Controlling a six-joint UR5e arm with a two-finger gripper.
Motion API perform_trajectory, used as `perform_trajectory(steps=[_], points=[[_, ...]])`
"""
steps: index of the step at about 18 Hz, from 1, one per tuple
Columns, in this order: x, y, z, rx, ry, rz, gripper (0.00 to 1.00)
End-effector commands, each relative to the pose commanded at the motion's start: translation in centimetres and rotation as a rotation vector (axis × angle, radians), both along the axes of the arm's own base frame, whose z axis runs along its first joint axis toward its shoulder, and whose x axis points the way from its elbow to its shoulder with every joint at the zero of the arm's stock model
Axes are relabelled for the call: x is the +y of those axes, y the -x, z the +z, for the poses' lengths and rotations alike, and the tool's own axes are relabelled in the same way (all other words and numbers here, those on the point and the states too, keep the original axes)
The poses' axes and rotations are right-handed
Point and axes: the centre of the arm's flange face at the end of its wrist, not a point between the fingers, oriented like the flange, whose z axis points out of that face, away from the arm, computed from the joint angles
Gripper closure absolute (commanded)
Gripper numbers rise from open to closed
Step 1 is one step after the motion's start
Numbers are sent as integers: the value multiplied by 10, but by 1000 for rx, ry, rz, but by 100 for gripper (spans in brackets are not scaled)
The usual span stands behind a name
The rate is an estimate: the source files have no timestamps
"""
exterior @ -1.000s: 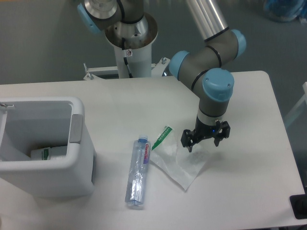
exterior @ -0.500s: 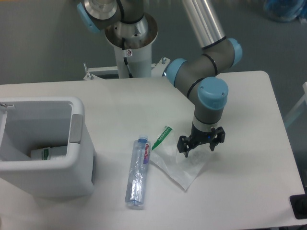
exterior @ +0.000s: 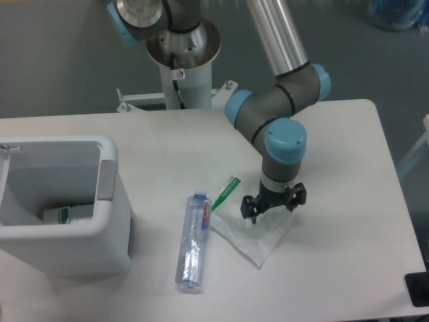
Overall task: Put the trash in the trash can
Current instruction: 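Lower the gripper onto the plastic bag and close on it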
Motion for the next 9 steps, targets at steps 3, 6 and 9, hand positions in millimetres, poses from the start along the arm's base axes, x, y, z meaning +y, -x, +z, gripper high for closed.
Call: perform_trajectory(steps=[3,6,9], points=[[1,-2,3,4,-2,2,36],[0,-5,5,3,-1,0,60],[0,-3,14,16,-8,-3,77]])
